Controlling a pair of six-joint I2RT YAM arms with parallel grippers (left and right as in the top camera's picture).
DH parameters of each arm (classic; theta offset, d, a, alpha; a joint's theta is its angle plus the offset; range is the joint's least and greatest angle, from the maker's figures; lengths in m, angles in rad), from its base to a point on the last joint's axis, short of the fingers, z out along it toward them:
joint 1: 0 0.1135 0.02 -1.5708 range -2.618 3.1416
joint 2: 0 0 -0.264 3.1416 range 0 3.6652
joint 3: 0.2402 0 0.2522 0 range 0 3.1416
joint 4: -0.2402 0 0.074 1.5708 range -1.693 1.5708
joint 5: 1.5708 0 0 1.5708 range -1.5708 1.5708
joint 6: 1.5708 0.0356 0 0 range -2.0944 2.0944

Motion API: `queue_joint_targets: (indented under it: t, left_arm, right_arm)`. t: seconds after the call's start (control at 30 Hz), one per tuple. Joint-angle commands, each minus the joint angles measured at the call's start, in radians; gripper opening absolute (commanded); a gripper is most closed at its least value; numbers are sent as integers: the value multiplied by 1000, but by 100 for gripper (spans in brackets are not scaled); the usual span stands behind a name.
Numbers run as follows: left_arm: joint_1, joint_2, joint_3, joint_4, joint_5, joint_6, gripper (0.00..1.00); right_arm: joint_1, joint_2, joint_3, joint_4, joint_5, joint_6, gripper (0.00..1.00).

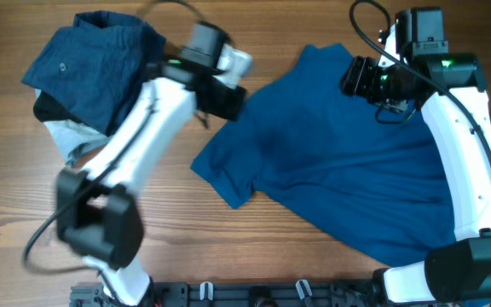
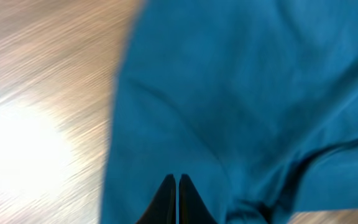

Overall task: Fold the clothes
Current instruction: 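Drag the teal shirt leftward onto the table center with the right gripper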

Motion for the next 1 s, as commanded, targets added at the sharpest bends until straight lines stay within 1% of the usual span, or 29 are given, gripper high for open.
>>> queue_joint_targets:
  t: [0.0, 0.03, 0.13, 0.23, 0.4, 0.47, 0.6, 0.67, 0.73, 0.77, 0.83, 0.9, 0.97]
  left_arm:
    - [-80, 122, 3, 68, 12, 130, 6]
    - [-92, 147, 3, 94, 8, 131, 8]
    - [-101, 209, 3, 171, -26, 126, 4]
    - [-96, 258, 3, 199, -26, 127, 4]
    - [-82, 354, 2, 157, -31, 126, 4]
    - [-71, 383, 2, 132, -59, 116, 4]
    - [-23, 401, -19, 91, -259, -48, 4]
    - [30, 401, -31, 55, -345, -145, 4]
    - [100, 401, -36, 10, -371, -211, 4]
    - [164, 401, -36, -29, -370, -245, 4]
    - [234, 401, -36, -73, -367, -245, 4]
    - [276, 398, -36, -114, -369, -233, 4]
    - [301, 386, -36, -130, -358, -253, 4]
  right_arm:
    - [0, 8, -3, -24, -12, -26, 76]
    - [0, 8, -2, -30, -9, -31, 76]
    - [0, 8, -3, -39, -4, -33, 77]
    - [0, 8, -3, -42, 3, -33, 77]
    - [0, 8, -3, -42, 4, -32, 78]
    - [0, 8, -2, -42, 7, -32, 78]
    - [-1, 8, -3, -43, 48, -22, 78]
    - [-2, 8, -3, -42, 68, -20, 79]
    - [-13, 8, -3, -42, 76, -20, 81]
    - [-22, 8, -3, -40, 89, -17, 82]
    - [-37, 8, -15, -27, 101, 5, 84]
    - [-46, 9, -42, 6, 101, 4, 85]
    - [-47, 9, -93, 54, 101, 5, 87]
